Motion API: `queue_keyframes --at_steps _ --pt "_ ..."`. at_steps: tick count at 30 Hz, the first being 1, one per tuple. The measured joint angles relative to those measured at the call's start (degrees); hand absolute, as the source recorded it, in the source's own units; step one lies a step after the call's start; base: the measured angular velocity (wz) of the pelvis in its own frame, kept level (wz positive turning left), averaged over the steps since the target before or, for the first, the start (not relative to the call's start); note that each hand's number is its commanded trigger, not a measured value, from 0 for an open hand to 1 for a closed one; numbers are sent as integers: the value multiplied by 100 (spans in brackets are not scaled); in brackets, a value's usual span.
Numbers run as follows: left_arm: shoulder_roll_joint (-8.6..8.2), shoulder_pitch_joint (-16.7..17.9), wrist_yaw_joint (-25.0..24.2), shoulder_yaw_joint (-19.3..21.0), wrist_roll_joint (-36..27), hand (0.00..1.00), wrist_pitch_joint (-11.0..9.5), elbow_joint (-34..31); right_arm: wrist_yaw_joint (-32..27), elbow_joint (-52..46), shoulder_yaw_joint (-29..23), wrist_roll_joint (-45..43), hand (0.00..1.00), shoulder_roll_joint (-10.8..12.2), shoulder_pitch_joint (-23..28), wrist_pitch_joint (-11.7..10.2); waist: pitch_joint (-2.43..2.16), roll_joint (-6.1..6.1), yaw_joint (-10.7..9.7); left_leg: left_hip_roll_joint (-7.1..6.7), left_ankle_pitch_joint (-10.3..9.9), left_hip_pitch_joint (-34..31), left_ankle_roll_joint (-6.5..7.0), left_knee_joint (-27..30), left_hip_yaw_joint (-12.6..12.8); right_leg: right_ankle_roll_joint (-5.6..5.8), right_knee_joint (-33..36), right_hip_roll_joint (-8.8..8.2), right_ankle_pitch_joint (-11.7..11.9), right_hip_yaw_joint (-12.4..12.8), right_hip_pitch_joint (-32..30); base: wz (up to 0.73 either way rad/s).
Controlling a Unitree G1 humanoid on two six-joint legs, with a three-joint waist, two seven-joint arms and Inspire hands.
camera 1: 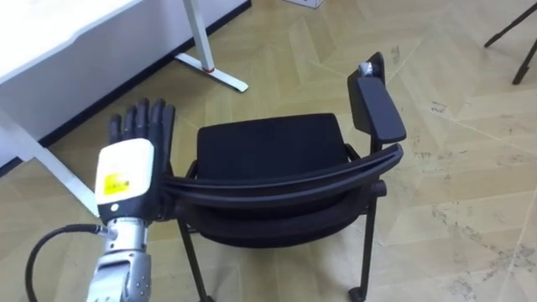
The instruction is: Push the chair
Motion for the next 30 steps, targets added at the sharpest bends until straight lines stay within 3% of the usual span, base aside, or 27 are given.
queue_keyframes --at_steps 3,10,16,30 --pt "36 1 -267 -94 -2 0 7 0 47 0 -14 2 0 -36 5 -11 -6 45 -11 -1 -1 0 0 -5 -1 1 0 0 2 13 1 0" --pt "454 2 -1117 -435 52 0 120 -4 201 59 -20 -193 0 -210 -117 -36 -5 225 -188 2 0 -4 0 6 -1 1 0 1 6 10 9 0" --pt "527 2 -1645 -435 50 0 173 -284 196 98 -21 -230 0 -264 -191 -51 33 324 -290 2 0 -4 0 7 7 1 -1 1 6 3 2 0" --pt "628 2 -2096 -444 41 0 263 -415 191 99 -11 -228 0 -265 -221 -44 49 309 -302 10 0 -4 0 2 65 1 -6 1 5 80 -29 -1"
